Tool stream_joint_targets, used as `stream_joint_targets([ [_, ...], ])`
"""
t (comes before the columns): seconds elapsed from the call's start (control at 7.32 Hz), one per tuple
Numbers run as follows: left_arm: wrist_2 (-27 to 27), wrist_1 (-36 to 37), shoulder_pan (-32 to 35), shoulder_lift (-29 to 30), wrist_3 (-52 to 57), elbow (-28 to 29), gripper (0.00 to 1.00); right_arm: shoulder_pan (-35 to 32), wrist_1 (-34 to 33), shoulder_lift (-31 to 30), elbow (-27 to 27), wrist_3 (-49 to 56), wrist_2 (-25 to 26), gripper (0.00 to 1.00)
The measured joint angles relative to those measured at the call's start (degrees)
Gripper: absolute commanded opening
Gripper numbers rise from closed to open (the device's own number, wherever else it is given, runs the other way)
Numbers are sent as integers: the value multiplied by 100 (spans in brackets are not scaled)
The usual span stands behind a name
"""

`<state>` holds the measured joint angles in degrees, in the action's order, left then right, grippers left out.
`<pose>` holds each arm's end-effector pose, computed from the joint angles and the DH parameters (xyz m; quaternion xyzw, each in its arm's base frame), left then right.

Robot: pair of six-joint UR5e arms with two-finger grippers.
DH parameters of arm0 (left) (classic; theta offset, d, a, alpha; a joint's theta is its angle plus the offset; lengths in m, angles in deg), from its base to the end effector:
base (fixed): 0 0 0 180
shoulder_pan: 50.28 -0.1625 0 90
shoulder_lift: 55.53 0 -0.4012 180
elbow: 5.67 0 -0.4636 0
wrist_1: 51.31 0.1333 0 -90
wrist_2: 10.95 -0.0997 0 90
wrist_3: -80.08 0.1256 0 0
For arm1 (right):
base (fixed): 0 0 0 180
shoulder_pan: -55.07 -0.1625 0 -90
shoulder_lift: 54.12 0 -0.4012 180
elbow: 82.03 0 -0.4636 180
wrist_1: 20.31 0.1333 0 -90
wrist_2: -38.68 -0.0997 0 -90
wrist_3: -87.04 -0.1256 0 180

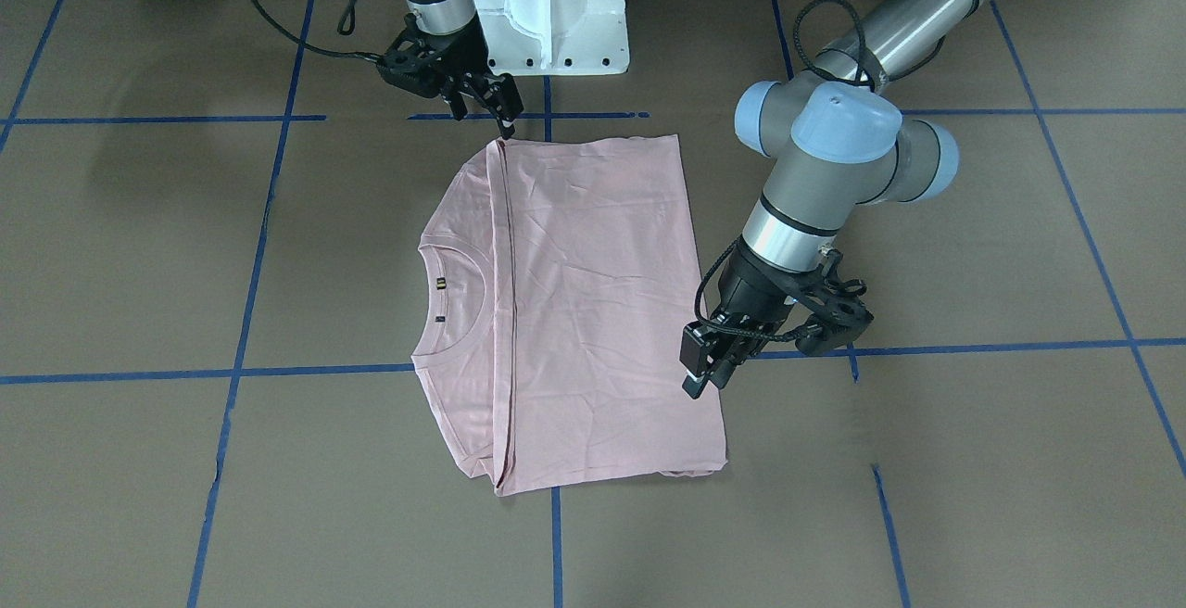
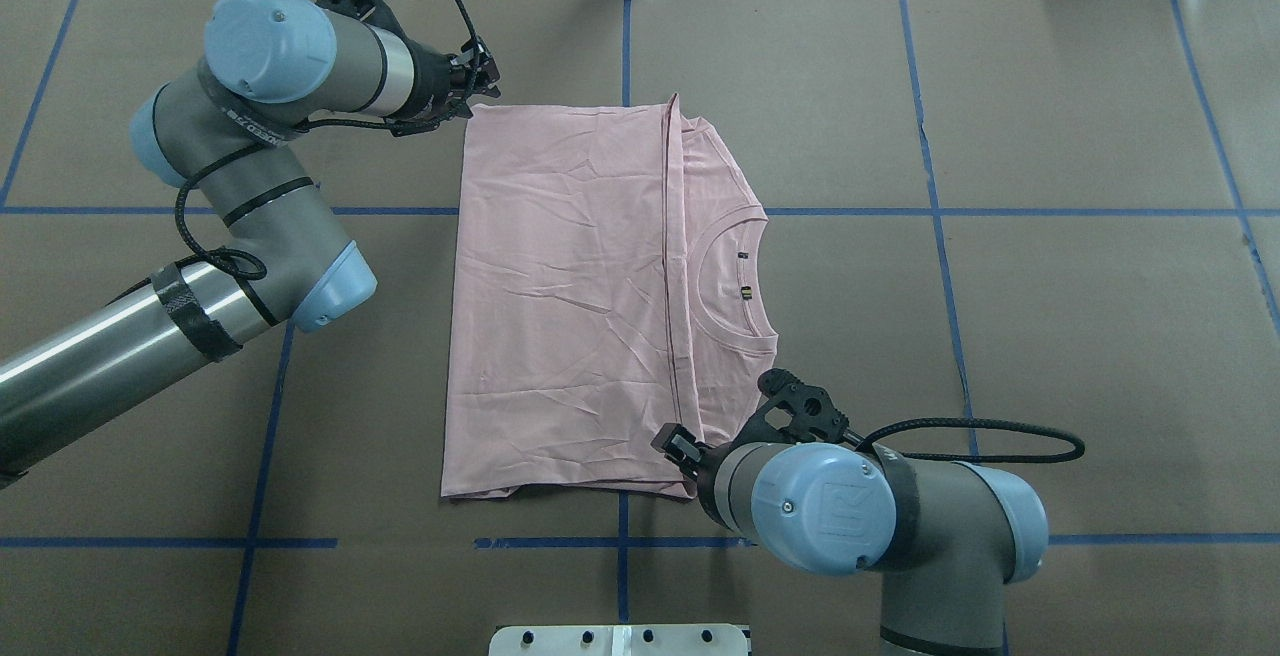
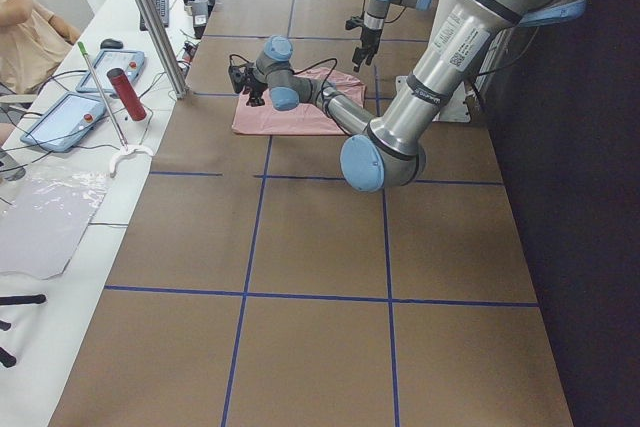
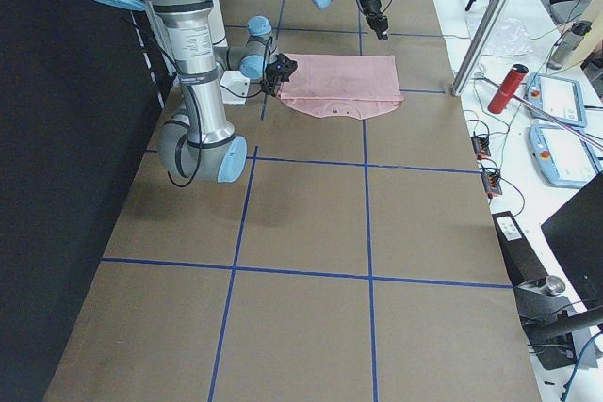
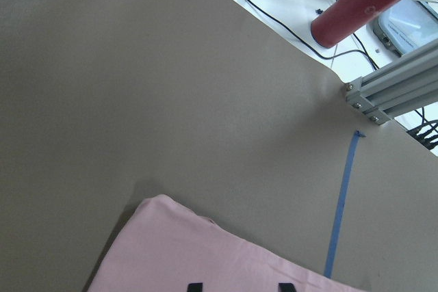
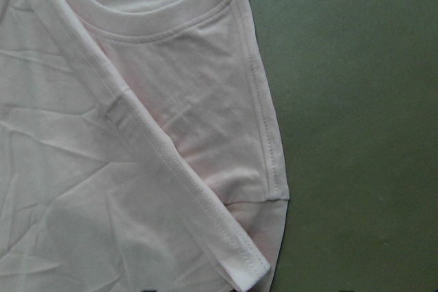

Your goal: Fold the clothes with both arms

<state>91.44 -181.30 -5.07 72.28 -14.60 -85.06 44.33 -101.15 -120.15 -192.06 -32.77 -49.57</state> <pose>0.4952 -0.6498 0.2232 0.1062 0.5472 -0.2951 0.7760 -0.6197 -0.2571 0.2025 -0.0606 -0.4435 0.3163 0.8364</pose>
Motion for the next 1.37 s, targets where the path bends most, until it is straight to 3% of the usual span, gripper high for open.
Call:
stream_joint_targets([
  [1.37,9,-9,-19,-84,-18,-9,47,-21,-34,132,434,-34,80,65],
])
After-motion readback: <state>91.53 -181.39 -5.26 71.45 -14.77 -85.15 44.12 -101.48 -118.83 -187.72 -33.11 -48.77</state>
